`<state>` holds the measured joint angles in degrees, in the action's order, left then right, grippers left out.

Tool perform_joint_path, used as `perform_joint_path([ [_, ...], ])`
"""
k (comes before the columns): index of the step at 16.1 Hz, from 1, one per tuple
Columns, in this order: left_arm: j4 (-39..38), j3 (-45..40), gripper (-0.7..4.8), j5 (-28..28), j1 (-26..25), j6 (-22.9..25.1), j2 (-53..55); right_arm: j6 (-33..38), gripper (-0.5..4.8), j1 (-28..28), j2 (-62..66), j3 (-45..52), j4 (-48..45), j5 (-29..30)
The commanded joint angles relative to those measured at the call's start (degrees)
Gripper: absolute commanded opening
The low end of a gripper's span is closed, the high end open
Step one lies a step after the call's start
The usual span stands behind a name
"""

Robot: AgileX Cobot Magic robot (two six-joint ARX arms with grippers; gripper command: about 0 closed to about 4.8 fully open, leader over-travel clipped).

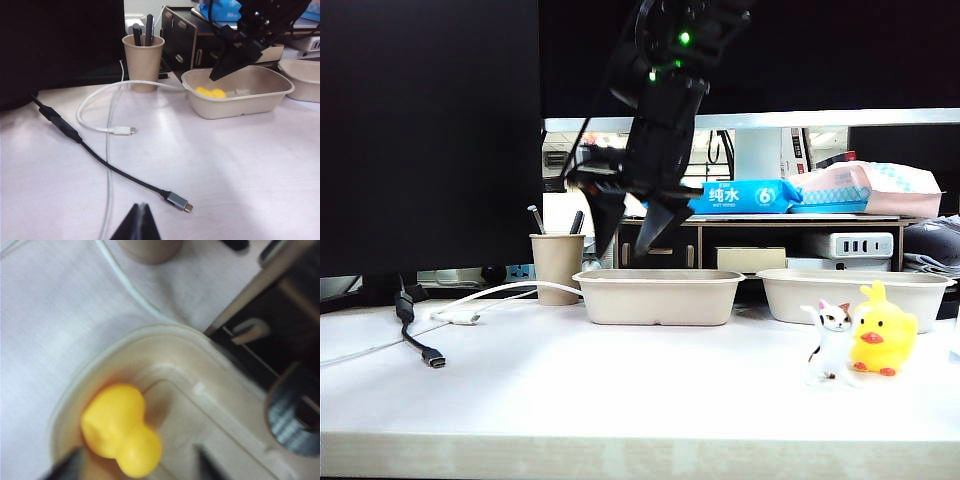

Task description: Put the dolls with similar colors into the same paper box, while dolls with different colors go into separate paper boxes.

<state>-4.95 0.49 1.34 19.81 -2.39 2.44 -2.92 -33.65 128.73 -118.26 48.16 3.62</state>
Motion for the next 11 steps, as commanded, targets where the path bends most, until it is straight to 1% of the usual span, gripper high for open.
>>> perform_joint_path([
  [1,0.72,0.07,-0.05,-0.17,0.94,0.07,0.59,-0.63,2.85,-0.13,-0.44,-6.51,7.34,-0.55],
  [2,0.72,0.07,-0.05,-0.26,2.21,0.07,0.70,-1.53,2.85,-0.13,-0.44,-8.41,9.90,-1.38],
  [3,0.85,0.07,-0.05,-0.20,5.05,0.07,1.64,-3.61,2.85,-0.11,-0.50,-12.44,16.06,-4.22],
  [4,0.85,0.07,-0.05,-0.20,7.37,0.07,2.38,-4.74,2.85,-0.09,-0.59,-14.84,20.20,-5.99],
  [5,0.79,0.07,-0.05,-0.11,11.17,0.07,4.00,-5.60,2.86,-0.02,-1.01,-17.84,26.75,-6.95],
  [6,0.79,0.07,-0.05,-0.02,14.05,0.07,5.62,-5.25,2.90,0.00,-2.75,-17.29,28.44,-5.16],
  [8,0.74,0.07,-0.05,-0.02,19.30,0.07,9.14,-4.57,3.10,0.09,-6.67,-15.72,31.23,-5.25],
  [11,0.72,0.04,-0.05,-0.04,24.50,0.07,12.85,-0.13,3.12,-0.66,-12.04,-13.05,31.30,-5.01],
])
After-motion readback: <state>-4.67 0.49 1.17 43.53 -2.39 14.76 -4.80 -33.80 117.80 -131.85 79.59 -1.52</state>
